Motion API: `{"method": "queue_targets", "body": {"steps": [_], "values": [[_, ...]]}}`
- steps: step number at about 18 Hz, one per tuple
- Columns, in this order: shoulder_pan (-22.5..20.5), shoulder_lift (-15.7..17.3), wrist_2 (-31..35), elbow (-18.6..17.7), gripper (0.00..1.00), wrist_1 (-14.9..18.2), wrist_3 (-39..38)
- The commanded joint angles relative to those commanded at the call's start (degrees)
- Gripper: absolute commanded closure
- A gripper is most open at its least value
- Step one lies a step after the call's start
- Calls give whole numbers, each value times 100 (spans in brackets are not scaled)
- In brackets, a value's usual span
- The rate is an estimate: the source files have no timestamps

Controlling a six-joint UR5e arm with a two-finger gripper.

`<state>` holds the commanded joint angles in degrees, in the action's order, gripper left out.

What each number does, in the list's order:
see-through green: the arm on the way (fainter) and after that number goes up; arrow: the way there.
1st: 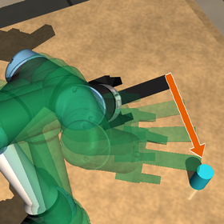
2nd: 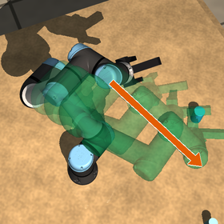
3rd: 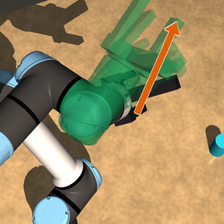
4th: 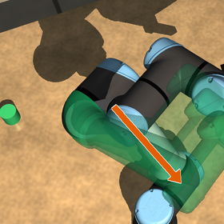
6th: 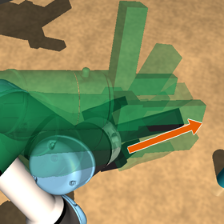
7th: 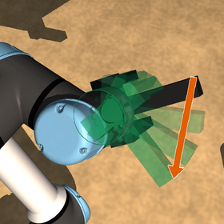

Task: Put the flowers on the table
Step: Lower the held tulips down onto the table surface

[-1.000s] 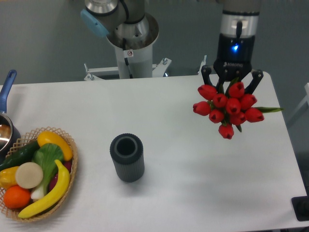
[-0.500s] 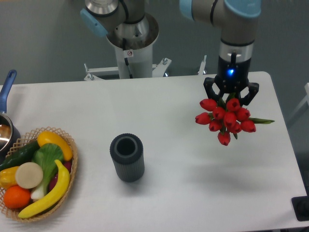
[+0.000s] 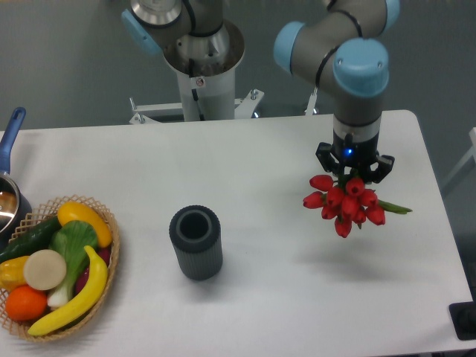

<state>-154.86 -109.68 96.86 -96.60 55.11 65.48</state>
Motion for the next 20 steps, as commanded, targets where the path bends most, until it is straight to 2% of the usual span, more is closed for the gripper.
{"method": "queue_targets", "body": {"steps": [11, 17, 18, 19, 20], "values": [[-18, -791, -53, 185, 51, -44, -70], [-9, -959, -62, 176, 50, -44, -70], [-9, -959, -62, 167, 47, -53, -70], [-9, -959, -62, 176, 39, -53, -62], [-9, -950, -62, 176, 16, -61, -36]]}}
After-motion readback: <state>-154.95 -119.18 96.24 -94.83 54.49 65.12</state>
